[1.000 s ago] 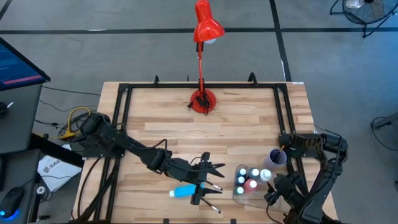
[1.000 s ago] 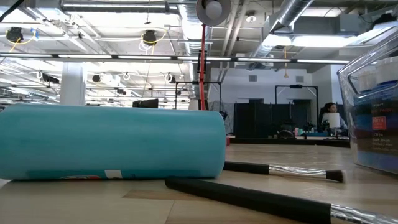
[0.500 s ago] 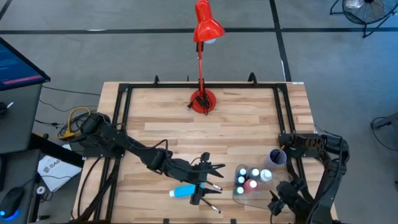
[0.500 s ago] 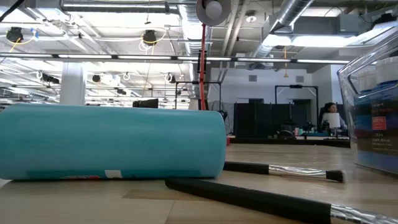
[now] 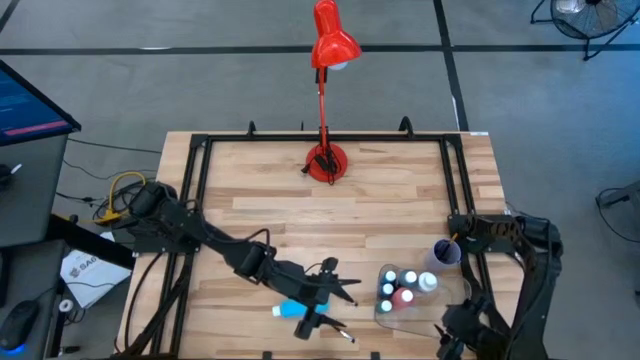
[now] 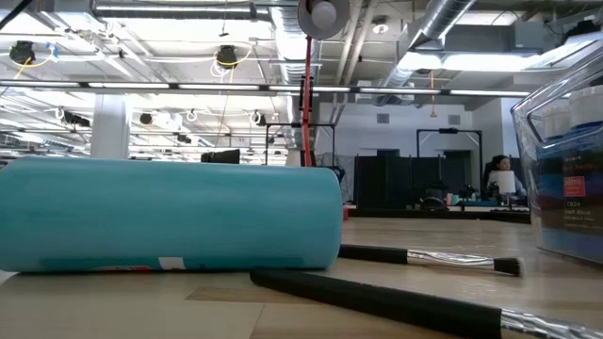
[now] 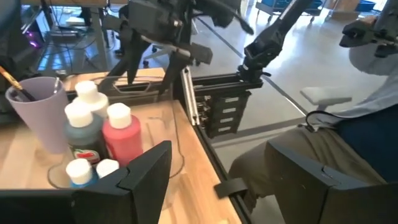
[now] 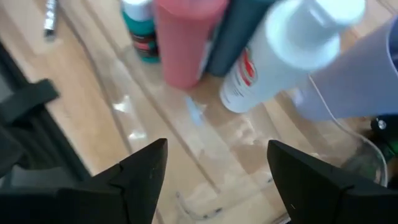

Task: Pick & Place Paint Supplies
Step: Put the black silver paint brush into the purple cup

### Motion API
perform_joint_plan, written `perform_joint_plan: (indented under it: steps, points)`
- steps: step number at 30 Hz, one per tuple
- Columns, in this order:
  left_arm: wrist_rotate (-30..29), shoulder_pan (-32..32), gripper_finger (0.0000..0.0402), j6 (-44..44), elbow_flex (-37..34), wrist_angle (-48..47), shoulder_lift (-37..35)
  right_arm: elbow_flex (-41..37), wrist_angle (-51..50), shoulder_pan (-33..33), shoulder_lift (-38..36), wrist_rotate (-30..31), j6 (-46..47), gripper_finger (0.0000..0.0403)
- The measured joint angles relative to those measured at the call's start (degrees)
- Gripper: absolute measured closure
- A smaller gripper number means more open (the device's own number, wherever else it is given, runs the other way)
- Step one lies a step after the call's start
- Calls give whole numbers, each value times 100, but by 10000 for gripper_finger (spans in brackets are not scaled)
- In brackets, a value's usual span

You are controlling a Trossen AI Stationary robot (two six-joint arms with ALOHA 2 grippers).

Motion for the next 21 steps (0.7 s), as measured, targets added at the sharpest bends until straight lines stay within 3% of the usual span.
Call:
perform_joint_plan:
  steps: [6, 10, 18, 21]
  points:
    - [-2, -176, 165, -226, 0, -194, 0, 451, 10, -289, -4, 20, -844, 134]
    - [-60, -345, 165, -706, 0, -890, 0, 665, 110, -524, -4, 17, -1596, 134]
    - [-1071, -634, 165, -1449, 0, -1842, 0, 1187, 449, -981, -4, 0, -2768, 134]
    - [-1139, -687, 165, -1982, 0, -2440, 0, 1388, 559, -1132, -4, -2, -3141, 133]
